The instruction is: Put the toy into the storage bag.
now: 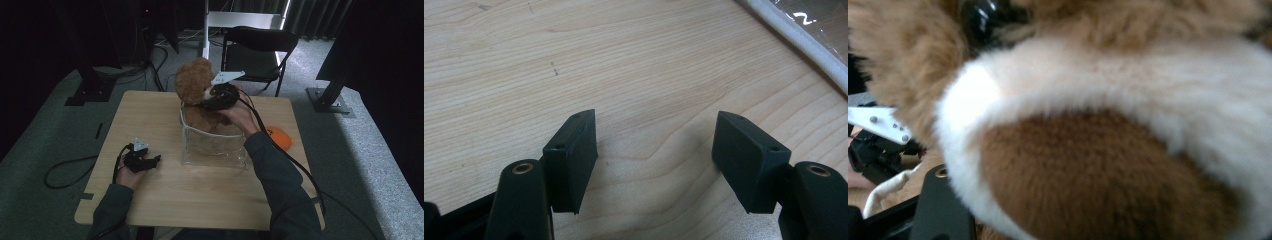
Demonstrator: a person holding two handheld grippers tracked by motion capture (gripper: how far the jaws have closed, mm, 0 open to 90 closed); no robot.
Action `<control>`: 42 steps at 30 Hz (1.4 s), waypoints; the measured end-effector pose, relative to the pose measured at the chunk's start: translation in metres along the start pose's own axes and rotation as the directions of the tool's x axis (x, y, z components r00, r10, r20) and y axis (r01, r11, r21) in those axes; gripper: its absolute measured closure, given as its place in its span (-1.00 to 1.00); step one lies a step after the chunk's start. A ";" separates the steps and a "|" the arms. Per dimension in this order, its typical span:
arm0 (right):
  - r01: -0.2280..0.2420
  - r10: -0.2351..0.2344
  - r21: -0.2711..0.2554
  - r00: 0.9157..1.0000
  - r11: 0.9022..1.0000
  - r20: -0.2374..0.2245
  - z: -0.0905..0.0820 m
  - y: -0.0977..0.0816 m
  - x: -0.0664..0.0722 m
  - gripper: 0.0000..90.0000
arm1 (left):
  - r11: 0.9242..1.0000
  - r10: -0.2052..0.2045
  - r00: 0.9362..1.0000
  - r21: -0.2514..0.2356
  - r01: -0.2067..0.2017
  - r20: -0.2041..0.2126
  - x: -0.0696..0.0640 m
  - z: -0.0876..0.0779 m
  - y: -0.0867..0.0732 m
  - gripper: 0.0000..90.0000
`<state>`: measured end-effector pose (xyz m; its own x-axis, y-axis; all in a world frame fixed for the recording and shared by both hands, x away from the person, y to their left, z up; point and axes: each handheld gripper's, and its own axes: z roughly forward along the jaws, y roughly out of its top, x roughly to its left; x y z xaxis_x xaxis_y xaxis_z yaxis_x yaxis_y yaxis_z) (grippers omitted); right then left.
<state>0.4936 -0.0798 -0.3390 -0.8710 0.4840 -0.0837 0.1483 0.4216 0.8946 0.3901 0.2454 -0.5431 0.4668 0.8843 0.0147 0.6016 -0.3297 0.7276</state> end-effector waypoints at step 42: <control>0.042 -0.036 0.111 0.998 0.993 -0.052 0.012 -0.003 0.008 -0.49 | 1.000 0.000 1.000 0.000 0.000 0.000 0.000 0.000 0.000 -0.22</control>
<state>0.4920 -0.0679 -0.3480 -0.8988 0.4283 -0.0931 0.1631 0.5241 0.8359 0.3901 0.2454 -0.5431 0.4666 0.8843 0.0146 0.6018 -0.3296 0.7275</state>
